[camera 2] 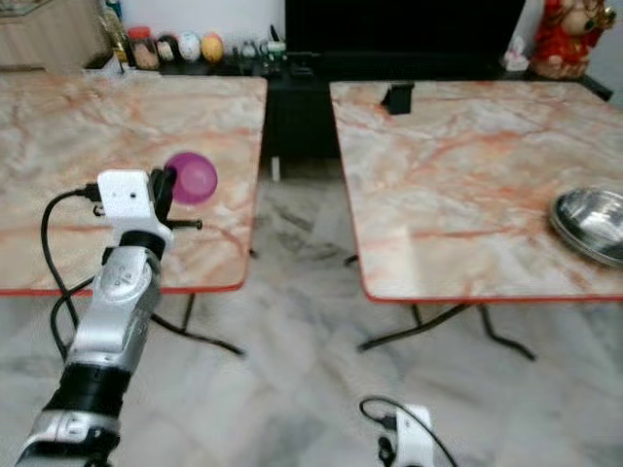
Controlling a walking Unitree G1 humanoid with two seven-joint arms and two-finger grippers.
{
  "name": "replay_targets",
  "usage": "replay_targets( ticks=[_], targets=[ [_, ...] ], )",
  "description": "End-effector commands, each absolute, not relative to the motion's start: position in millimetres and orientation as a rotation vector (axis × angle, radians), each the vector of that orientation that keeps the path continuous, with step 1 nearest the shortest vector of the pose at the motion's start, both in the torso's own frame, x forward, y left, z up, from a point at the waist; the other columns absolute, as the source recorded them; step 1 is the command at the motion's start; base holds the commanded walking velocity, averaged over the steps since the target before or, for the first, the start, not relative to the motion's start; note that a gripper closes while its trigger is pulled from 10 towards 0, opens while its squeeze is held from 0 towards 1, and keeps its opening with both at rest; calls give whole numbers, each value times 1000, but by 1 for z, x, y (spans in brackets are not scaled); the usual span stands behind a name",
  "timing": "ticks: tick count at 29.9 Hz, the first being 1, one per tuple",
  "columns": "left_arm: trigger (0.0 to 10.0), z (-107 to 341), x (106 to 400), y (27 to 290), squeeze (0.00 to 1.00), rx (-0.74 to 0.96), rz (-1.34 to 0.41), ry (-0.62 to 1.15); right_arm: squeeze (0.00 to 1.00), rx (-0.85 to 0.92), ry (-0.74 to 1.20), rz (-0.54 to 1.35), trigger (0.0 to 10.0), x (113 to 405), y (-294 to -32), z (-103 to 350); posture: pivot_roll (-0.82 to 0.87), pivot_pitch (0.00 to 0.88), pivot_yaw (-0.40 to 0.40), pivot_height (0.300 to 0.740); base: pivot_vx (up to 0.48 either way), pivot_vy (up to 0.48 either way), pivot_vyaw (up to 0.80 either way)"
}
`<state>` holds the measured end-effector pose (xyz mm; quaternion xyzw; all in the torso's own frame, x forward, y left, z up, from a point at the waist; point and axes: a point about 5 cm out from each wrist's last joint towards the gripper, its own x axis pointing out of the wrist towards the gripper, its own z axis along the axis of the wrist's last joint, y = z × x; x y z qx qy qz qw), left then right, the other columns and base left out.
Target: Setting the table
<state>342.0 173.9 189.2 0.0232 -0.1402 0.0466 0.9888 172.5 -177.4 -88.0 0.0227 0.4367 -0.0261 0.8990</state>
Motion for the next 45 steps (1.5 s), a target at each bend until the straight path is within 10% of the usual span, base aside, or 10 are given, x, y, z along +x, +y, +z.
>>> replay_targets(
  ticks=[1,45],
  targets=[
    [10000,196,343,170,0,33,79,-308,0,50,900,-64,10000,173,-179,-87,16,0,-8,740,0,-469,0],
    [10000,192,345,191,0,33,138,-268,0,39,893,-66,10000,176,-181,-86,16,0,-29,740,0,-428,106]
  ],
)
